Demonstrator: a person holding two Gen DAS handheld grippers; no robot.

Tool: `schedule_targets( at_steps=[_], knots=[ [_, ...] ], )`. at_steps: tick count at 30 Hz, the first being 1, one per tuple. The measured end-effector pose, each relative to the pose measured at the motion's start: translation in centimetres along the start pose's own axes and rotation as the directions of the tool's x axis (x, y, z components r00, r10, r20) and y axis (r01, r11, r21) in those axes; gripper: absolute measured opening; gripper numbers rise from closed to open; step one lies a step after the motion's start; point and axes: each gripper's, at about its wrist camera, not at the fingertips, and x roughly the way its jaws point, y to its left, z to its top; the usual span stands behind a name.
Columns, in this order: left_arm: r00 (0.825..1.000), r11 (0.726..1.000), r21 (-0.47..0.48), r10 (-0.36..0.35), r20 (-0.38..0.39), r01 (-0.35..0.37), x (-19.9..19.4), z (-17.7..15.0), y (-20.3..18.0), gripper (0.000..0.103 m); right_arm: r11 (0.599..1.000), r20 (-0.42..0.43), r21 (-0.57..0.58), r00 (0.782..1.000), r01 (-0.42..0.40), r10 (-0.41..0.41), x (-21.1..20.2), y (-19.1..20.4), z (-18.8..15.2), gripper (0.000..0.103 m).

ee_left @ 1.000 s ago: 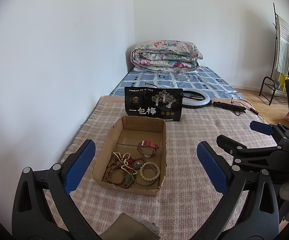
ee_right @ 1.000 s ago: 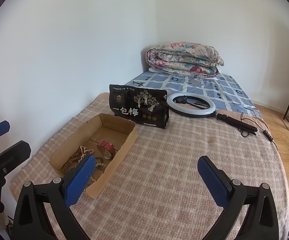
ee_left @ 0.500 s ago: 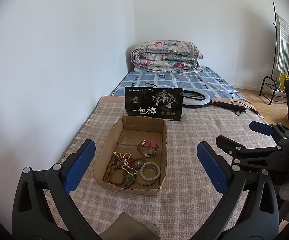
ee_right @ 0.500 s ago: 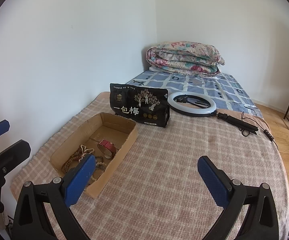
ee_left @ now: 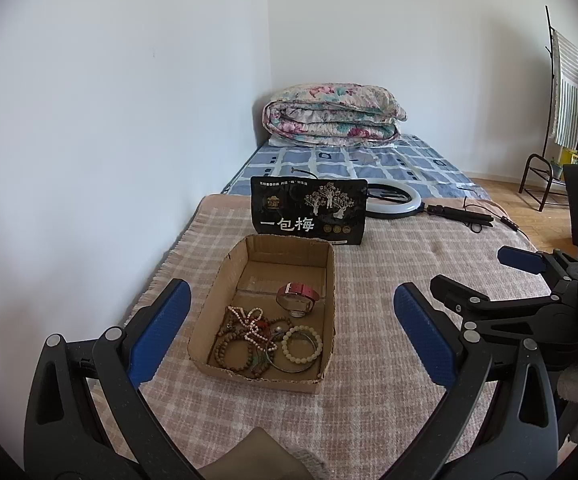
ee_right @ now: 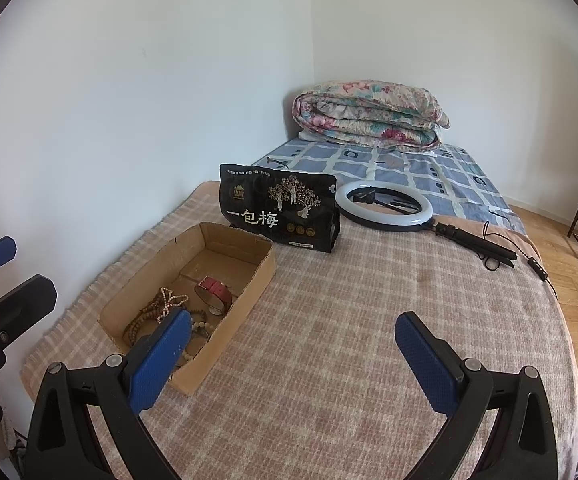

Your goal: Organize jewelry

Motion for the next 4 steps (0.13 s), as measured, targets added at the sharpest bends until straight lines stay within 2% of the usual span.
schedule_targets(
  at_steps=[4],
  knots=[
    [1.0,1.0,0.0,0.004,0.0,-0.004,0.11,0.06,0.16,0.103,1.0,0.0,0.001,1.0,-0.001,0.001,-0.02,-0.03,-0.01,0.103]
  ],
)
